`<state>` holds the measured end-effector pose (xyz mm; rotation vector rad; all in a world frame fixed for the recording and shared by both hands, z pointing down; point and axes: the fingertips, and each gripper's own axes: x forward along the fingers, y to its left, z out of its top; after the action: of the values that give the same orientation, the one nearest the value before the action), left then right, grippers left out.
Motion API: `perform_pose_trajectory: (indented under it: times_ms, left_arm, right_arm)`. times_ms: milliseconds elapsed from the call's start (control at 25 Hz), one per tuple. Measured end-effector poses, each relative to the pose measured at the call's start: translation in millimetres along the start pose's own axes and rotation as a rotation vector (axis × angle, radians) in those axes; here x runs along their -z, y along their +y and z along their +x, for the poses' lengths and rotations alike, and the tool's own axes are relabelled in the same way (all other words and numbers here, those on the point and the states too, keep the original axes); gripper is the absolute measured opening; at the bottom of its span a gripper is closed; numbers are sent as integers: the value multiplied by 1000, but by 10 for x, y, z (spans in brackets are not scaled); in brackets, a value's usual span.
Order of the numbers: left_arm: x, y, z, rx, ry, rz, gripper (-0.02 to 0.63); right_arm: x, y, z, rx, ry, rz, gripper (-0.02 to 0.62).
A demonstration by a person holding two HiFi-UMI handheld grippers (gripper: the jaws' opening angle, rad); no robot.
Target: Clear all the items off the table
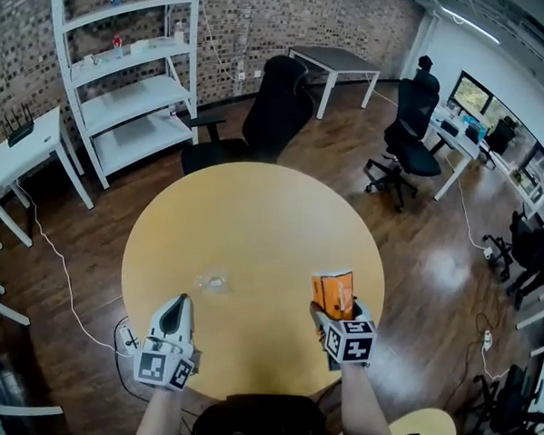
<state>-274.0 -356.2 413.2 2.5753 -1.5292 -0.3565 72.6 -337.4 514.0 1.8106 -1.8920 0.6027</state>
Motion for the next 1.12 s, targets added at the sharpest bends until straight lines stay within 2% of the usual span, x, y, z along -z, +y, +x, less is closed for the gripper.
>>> perform_pose_trajectory:
  times_ms: [120,240,400,480,640,840,960,1120]
  left_arm:
    - [105,82,103,-13,43,4,0]
    - [266,188,195,-39,92,7,0]
    - [612,220,270,-88,120,-44,0]
    - [757,174,312,-88,135,-63,0]
    - [992,102,411,-77,210,-42,0]
    - [1183,232,250,-107,303,-51,0]
    - [1249,301,211,-121,325,-52,0]
    - [1326,315,193,-121,332,-58,0]
  right_arm:
    - [-51,58,295,-34,12,-3,431]
    - [23,115,606,-57,66,-13,431]
    - [372,117,943,-73,152,-24,431]
    - [562,120,1086,-74,192,-20,431]
    - [796,102,1355,-77,262,-25,431]
    - [1030,176,1441,-50,321,-78,434]
    - [1035,173,1496,-40,326,-79,440]
    - [1132,207,1571,-73,358,-67,466]
